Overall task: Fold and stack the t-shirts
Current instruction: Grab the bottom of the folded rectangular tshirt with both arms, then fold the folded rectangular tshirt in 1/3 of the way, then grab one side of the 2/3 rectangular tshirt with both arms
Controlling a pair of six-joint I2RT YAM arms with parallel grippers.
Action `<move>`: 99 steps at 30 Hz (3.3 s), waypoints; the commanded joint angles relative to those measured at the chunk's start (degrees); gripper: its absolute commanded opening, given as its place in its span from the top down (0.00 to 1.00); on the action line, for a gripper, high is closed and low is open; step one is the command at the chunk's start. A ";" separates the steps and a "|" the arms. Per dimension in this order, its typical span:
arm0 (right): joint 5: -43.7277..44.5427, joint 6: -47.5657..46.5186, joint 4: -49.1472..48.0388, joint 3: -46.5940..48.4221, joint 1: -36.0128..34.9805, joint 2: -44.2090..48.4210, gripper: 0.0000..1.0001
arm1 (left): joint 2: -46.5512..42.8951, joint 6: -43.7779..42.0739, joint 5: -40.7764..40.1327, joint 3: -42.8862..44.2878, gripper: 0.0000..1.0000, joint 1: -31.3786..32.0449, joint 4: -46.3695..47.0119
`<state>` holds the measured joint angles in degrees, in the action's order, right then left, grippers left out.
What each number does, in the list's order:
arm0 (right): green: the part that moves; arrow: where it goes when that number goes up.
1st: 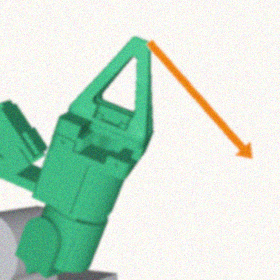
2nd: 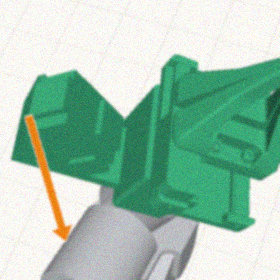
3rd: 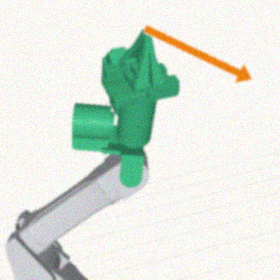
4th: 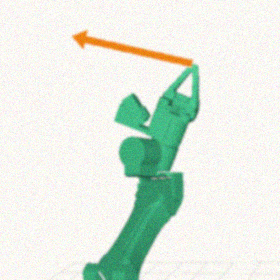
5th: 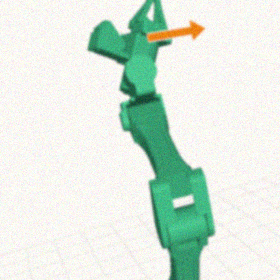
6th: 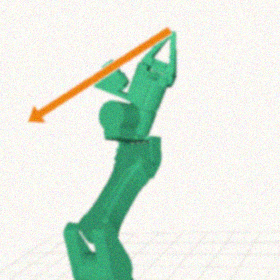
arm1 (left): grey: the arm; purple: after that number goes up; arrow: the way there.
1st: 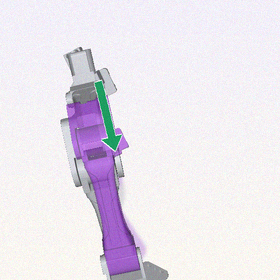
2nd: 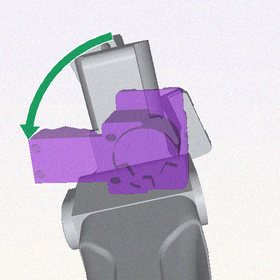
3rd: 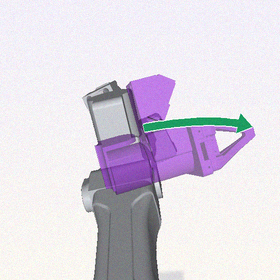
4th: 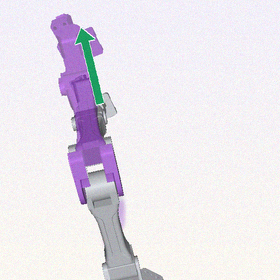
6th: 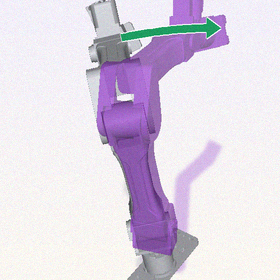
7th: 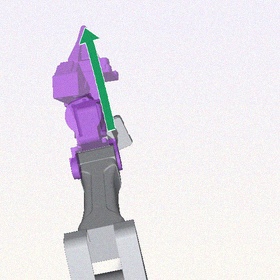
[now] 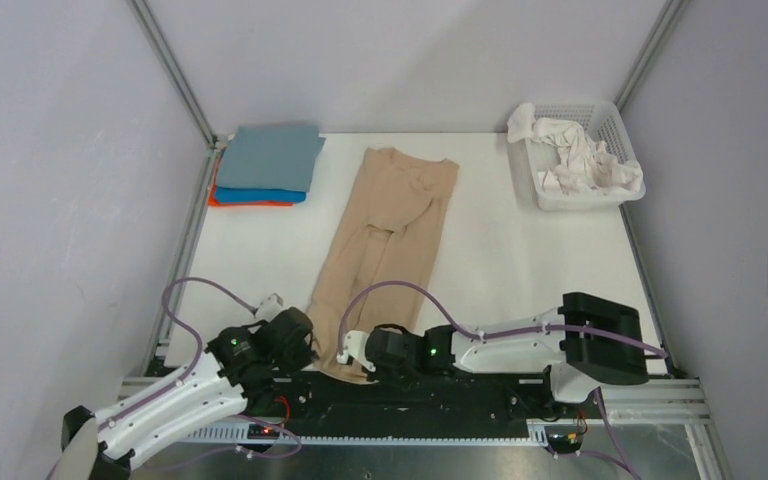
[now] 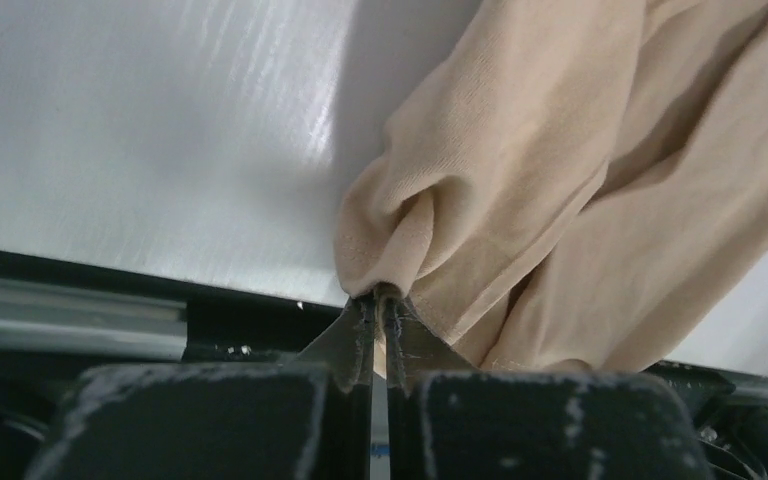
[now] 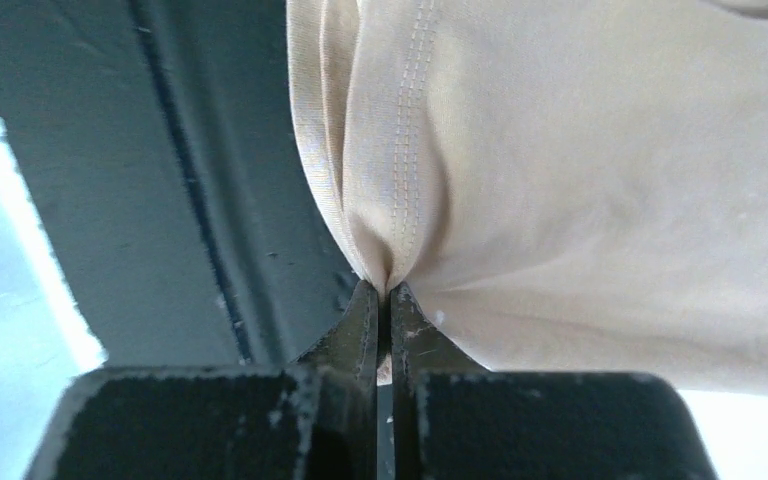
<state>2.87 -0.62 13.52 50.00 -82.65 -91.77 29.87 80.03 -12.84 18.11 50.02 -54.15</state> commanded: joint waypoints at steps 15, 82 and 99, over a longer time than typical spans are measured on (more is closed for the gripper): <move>1.31 0.12 1.08 0.80 19.57 16.85 1.00 | 13.92 -16.68 -13.01 15.86 1.00 -2.14 25.60; -0.43 -12.36 3.32 5.33 30.21 4.51 0.05 | 47.70 -32.68 1.61 24.71 0.04 -28.23 40.16; 10.75 -14.82 2.22 7.11 23.77 -7.06 0.26 | 55.13 -25.23 0.07 20.87 0.31 -28.76 43.48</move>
<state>9.21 -14.24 15.99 55.20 -58.22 -96.75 83.00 52.56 -10.52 39.20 21.80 -12.29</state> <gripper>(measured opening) 0.766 0.701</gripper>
